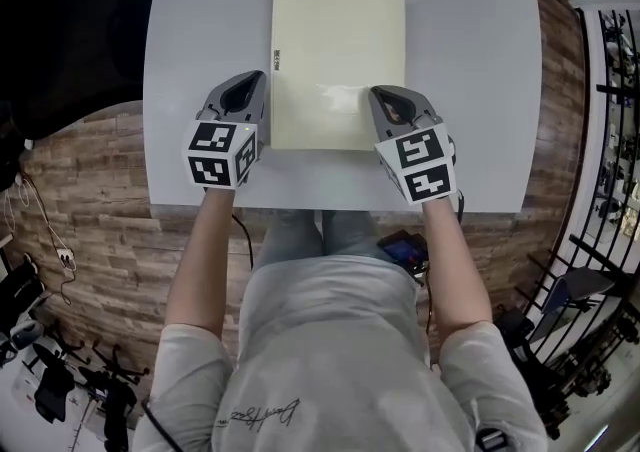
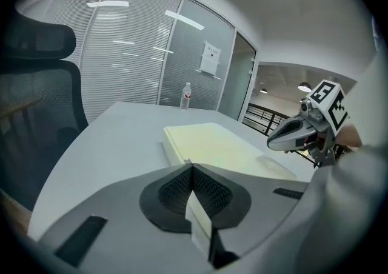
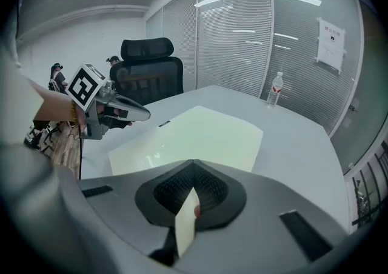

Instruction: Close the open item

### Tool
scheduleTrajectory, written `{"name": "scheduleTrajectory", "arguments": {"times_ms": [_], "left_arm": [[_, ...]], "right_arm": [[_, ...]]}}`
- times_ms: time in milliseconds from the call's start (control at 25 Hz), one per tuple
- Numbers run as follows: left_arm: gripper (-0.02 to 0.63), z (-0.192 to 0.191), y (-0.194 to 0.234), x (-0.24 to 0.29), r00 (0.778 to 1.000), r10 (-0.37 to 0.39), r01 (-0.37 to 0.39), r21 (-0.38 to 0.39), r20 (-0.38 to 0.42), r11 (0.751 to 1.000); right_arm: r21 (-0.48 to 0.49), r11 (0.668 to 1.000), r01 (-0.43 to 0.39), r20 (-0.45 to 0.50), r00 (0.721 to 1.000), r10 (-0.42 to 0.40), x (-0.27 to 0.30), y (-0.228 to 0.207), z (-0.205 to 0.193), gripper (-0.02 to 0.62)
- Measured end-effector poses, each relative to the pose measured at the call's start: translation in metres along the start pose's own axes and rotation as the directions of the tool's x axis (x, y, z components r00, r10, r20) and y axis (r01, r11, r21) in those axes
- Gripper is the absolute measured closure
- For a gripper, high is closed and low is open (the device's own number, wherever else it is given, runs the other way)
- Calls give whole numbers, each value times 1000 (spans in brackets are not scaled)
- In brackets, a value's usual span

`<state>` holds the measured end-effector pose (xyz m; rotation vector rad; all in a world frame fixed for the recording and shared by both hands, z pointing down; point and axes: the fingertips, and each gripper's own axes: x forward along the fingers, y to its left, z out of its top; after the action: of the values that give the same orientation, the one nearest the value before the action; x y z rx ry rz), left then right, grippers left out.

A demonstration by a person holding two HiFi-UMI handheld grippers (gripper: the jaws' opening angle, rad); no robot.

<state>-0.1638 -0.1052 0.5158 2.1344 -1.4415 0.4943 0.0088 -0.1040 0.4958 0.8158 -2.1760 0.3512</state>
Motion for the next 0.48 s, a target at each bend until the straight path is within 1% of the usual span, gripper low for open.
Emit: {"name": "scheduleTrajectory", "arguments": {"times_ms": [160, 400, 480], "left_arm": [[597, 14, -15, -11, 999, -31, 31, 16, 27, 999], [597, 40, -62, -22, 992, -104, 101, 49, 72, 994], [597, 47, -76, -27, 988, -127, 123, 48, 83, 991]], "right_arm": [[8, 1000, -1, 49, 999, 1, -19, 0, 4, 582], [42, 999, -11, 125, 992, 6, -51, 2, 11, 583], [48, 999, -10, 153, 988, 3, -63, 3, 14, 582]]}}
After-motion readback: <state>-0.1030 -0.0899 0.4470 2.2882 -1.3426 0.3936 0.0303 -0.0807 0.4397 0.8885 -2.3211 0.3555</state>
